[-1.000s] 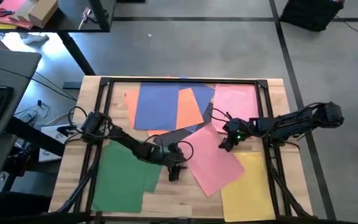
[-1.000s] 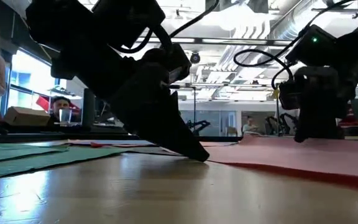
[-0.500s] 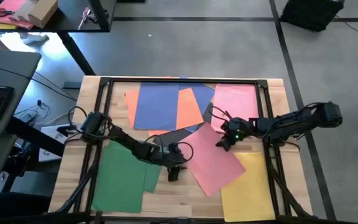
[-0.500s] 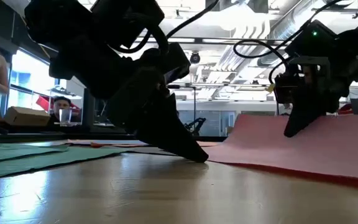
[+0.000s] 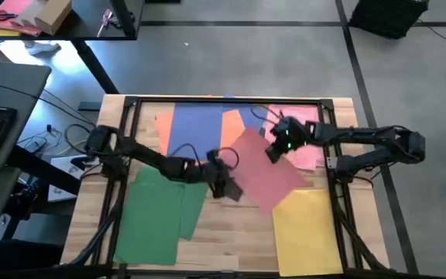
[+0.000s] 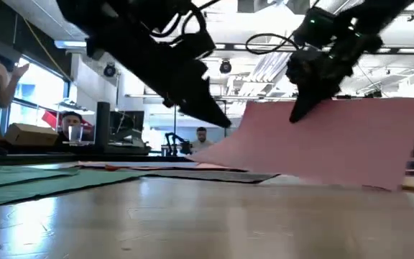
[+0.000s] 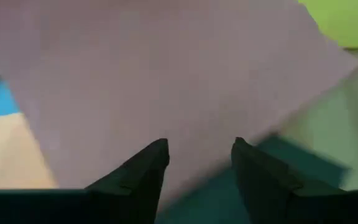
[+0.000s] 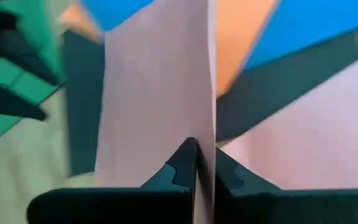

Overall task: Organize paper
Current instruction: Stack the pink paper on top of the other pink paper to the top right of the table

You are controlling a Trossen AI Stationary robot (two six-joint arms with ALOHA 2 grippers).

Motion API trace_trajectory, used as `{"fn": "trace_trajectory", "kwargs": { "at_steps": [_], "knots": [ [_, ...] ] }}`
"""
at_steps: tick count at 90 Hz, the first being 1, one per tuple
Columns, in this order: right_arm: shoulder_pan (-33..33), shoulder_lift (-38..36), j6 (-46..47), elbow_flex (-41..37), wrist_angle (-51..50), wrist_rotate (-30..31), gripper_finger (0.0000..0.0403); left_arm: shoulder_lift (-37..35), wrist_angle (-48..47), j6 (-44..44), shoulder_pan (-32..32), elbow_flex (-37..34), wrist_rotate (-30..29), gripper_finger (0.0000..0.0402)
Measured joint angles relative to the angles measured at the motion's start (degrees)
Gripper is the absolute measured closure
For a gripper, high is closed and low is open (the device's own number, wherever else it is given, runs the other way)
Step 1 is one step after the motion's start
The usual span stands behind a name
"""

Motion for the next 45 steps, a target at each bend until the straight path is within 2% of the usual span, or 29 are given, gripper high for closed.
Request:
{"fn": "trace_trajectory", "kwargs": {
  "at_steps": [9, 20, 33, 45],
  "knots": [
    [-6.4, 0.0, -4.8, 3.5, -7.9, 4.0, 0.0403, -3.7, -4.3, 1.1, 2.1, 0.0, -3.1, 0.0234],
    [-15.2, 0.0, -6.7, 3.4, -12.7, 9.6, 0.0403, -6.6, -9.7, 1.2, 4.0, 0.0, -5.1, 0.0234],
    [-24.0, 0.0, -4.3, -0.1, -13.4, 16.1, 0.0403, -9.0, -10.8, -1.0, 4.8, -1.8, -5.5, 0.0234],
    [-27.2, 0.0, -0.8, -2.6, -12.0, 18.3, 0.0403, -9.5, -10.5, -2.7, 4.7, -3.8, -5.3, 0.0234]
  ]
}}
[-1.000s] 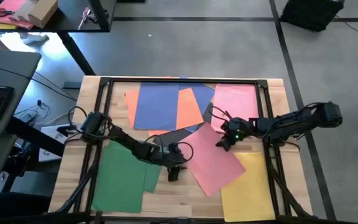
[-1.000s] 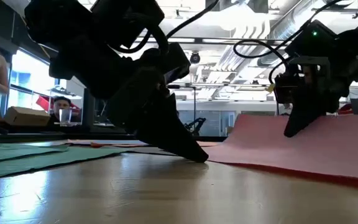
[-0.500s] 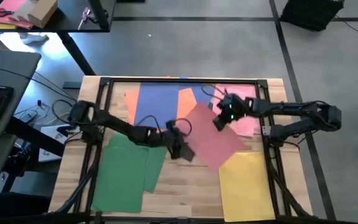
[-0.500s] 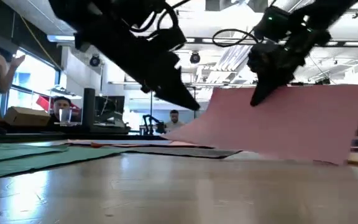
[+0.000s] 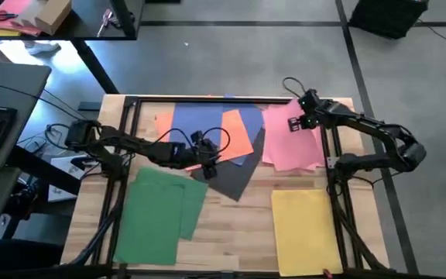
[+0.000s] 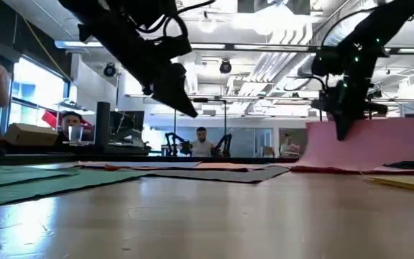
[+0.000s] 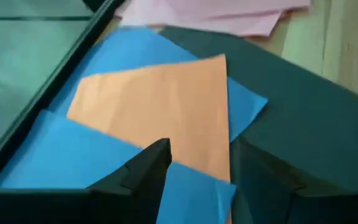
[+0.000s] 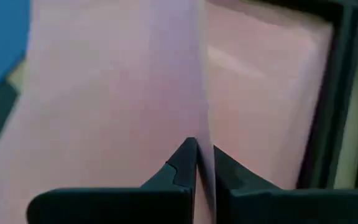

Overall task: Organize paper
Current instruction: Stack the pink paper on top of the other pink paper to the top right of the table

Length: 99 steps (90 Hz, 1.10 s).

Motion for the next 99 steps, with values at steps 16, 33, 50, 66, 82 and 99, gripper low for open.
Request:
{"fn": "trace_trajectory", "kwargs": {
  "at_steps": [16, 33, 50, 66, 82, 99],
  "knots": [
    [1.4, 0.0, 7.1, -3.6, 6.5, 0.4, 0.0403, 0.4, 1.6, 0.3, 0.9, -0.6, 0.7, 0.0234],
    [2.6, 0.0, 13.7, -4.9, 0.9, 8.6, 0.0403, 0.4, 1.0, 0.6, 2.4, -0.7, 4.1, 0.0234],
    [5.1, 0.0, 17.9, -6.3, 5.4, 9.1, 0.039, 0.4, 7.1, 1.3, 2.8, -3.7, 7.5, 0.0234],
    [2.8, 0.2, 14.8, -6.1, 5.6, 10.8, 0.0335, 0.4, 10.1, 1.1, 3.5, -5.3, 10.7, 0.0234],
    [2.2, 0.2, 12.0, -6.1, 3.9, 5.4, 0.0264, 0.4, 8.9, 1.1, 3.0, -5.3, 10.8, 0.0234],
    [1.7, 0.1, 5.8, -5.7, 3.1, 7.3, 0.0181, 0.4, 8.9, 1.1, 3.0, -5.3, 10.9, 0.0234]
  ]
}}
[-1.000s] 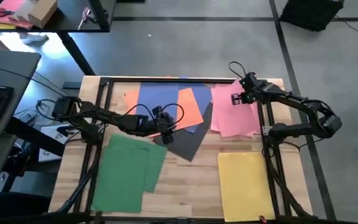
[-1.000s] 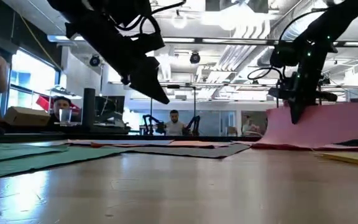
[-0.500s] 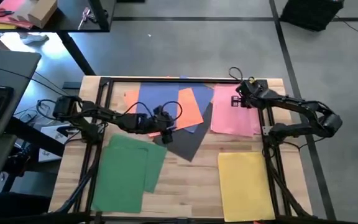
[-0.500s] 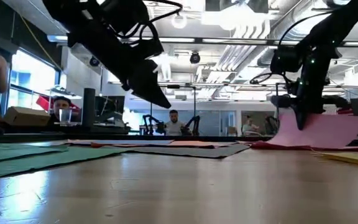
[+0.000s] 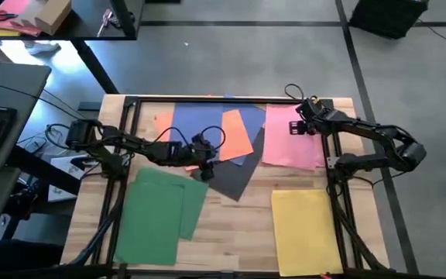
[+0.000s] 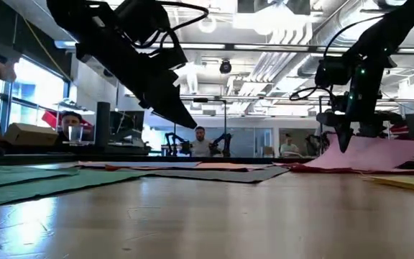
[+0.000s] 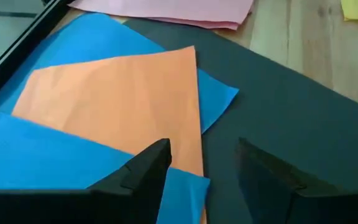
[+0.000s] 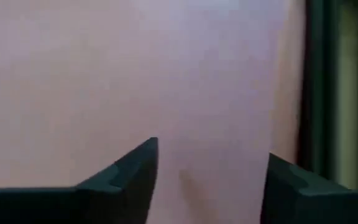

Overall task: Organize paper
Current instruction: Stack the pink paper on top of the other pink paper to the top right of the table

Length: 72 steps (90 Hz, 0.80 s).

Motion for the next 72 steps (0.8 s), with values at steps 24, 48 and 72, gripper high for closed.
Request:
{"fn": "trace_trajectory", "kwargs": {
  "at_steps": [24, 48, 72],
  "knots": [
    [0.4, -0.1, -3.0, 7.5, -9.3, 6.2, 0.0126, -1.2, -1.1, -0.1, 0.6, 0.0, 2.6, 0.0234],
    [15.0, 1.0, -7.1, 3.2, 15.1, -9.3, 0.0126, -3.5, -3.6, 0.2, 1.0, 0.1, 3.7, 0.0234],
    [30.5, 12.1, -17.7, 2.9, 22.9, -9.3, 0.0137, -3.5, -5.2, -2.0, 1.3, 0.1, 3.2, 0.0234]
  ]
}}
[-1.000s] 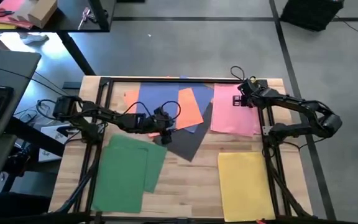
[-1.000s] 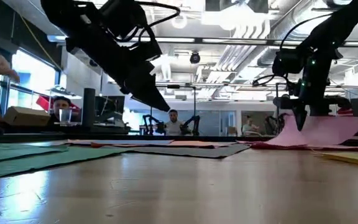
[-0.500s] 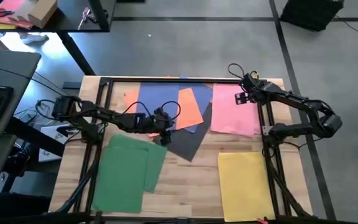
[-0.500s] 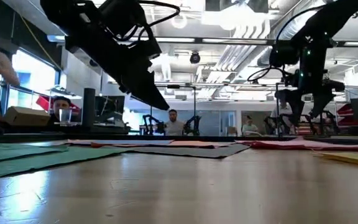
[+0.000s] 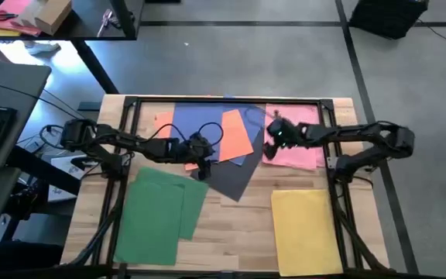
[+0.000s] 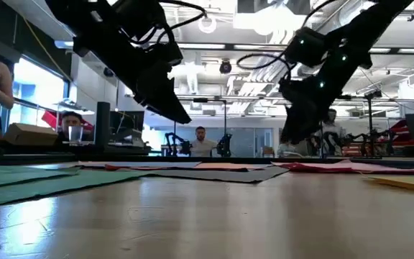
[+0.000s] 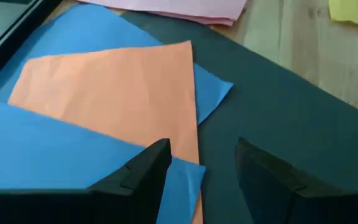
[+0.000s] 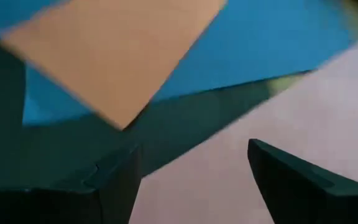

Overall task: Organize paper
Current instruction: Stack the pink paper on top of the other pink paper to the top right of the table

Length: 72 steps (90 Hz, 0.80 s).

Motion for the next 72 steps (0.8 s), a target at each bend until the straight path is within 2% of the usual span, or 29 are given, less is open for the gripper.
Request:
{"fn": "trace_trajectory", "kwargs": {
  "at_steps": [15, 26, 54, 72],
  "knots": [
    [3.5, 8.1, -2.0, 3.3, 0.8, 3.5, 0.0142, 0.0, -0.4, 0.0, 0.0, 0.0, -1.3, 0.0234],
    [4.9, 11.1, -4.7, 6.2, -2.2, 4.0, 0.0142, 0.0, -1.0, -0.1, 0.0, 0.0, -1.4, 0.0234],
    [5.7, 10.3, -5.8, 7.3, -10.9, 4.4, 0.0142, 0.0, -4.1, -0.6, 0.3, 0.0, -4.0, 0.0234],
    [5.6, 10.0, -6.0, 7.3, -12.4, 5.1, 0.0142, 0.6, -7.6, -2.8, 1.1, 0.0, -5.2, 0.0234]
  ]
}}
